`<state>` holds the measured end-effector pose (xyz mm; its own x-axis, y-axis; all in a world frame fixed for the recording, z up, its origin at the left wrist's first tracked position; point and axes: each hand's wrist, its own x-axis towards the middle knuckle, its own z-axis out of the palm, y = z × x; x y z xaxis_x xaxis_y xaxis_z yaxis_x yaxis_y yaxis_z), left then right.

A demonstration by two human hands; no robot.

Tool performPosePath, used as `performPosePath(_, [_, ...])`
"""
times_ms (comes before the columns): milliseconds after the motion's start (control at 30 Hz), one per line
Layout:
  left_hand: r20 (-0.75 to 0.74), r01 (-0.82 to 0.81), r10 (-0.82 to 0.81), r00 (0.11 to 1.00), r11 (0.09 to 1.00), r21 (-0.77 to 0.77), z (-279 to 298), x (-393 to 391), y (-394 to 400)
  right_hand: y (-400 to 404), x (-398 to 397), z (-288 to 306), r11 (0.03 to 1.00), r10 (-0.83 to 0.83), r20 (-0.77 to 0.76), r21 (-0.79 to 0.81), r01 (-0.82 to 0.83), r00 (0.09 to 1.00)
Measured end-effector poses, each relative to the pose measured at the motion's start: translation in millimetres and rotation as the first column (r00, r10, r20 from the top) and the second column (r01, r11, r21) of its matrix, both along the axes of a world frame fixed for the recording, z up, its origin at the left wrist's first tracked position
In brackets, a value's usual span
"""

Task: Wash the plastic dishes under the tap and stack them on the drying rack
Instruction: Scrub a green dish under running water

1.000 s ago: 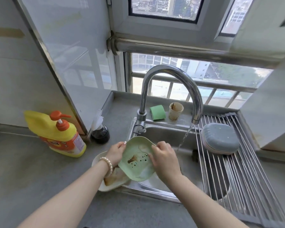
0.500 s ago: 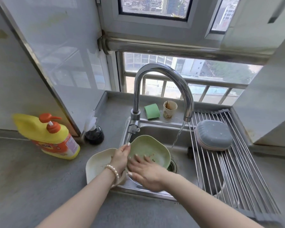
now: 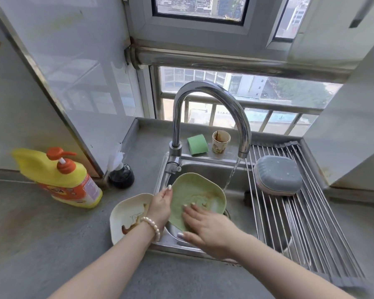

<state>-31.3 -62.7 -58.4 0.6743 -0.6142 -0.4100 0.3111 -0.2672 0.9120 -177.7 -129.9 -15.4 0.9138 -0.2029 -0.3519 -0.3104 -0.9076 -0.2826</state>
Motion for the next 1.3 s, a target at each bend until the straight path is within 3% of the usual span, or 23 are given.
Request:
performPosePath(67, [0.016,-0.004,0.004,1.000,1.000,0.000,-2.9,3.3,2.0,-17.7,0.0,-0.9,0.983,-0.101,-0.007,-0.152,0.099,0.995])
performPosePath(133, [0.014,0.023,-0.023,1.000,1.000,-0.018,-1.7,-1.0,-1.2,-19.2,11.0,-4.8,0.975,-0.179,-0.010,-0.138,0.176,0.984])
performPosePath(267, [0.094,0.017,-0.015,0.995,1.000,-0.018,4.8,-3.8,-7.2,14.7,19.8,-4.6,0.996,0.023,0.066,0.083,-0.029,0.998])
performPosePath(333, [0.105,0.021,-0.020,0.994,1.000,-0.011,2.3,5.1,-3.5,13.3,5.8,-2.6,0.994,0.077,0.058,0.072,-0.081,0.995])
performPosePath(467, [0.106,0.118,-0.119,0.987,0.993,0.016,-5.9,15.2,2.4,-14.6,-4.9,-4.8,0.986,-0.099,-0.002,-0.137,0.098,0.995])
performPosePath(633, [0.107,0.218,-0.222,0.969,0.975,0.045,8.7,35.0,-23.7,2.2,15.3,-12.1,0.982,-0.189,-0.041,-0.020,0.188,0.981])
performPosePath(767, [0.136,0.409,-0.436,0.890,0.893,0.186,24.8,57.9,-43.0,9.8,18.9,-19.3,0.974,-0.226,-0.016,0.011,0.226,0.974])
performPosePath(900, [0.105,0.486,-0.511,0.853,0.852,0.193,25.1,61.2,-62.5,4.3,20.7,-20.0,0.958,-0.283,-0.014,0.037,0.283,0.959])
performPosePath(1133, [0.229,0.450,-0.502,0.834,0.859,0.244,32.8,68.2,-95.3,-16.4,26.4,-19.5,0.945,-0.325,0.026,-0.037,0.326,0.945])
performPosePath(1300, [0.232,0.419,-0.465,0.854,0.881,0.220,38.5,71.7,-105.5,-23.6,35.7,-14.7,0.935,-0.353,0.044,-0.008,0.354,0.934])
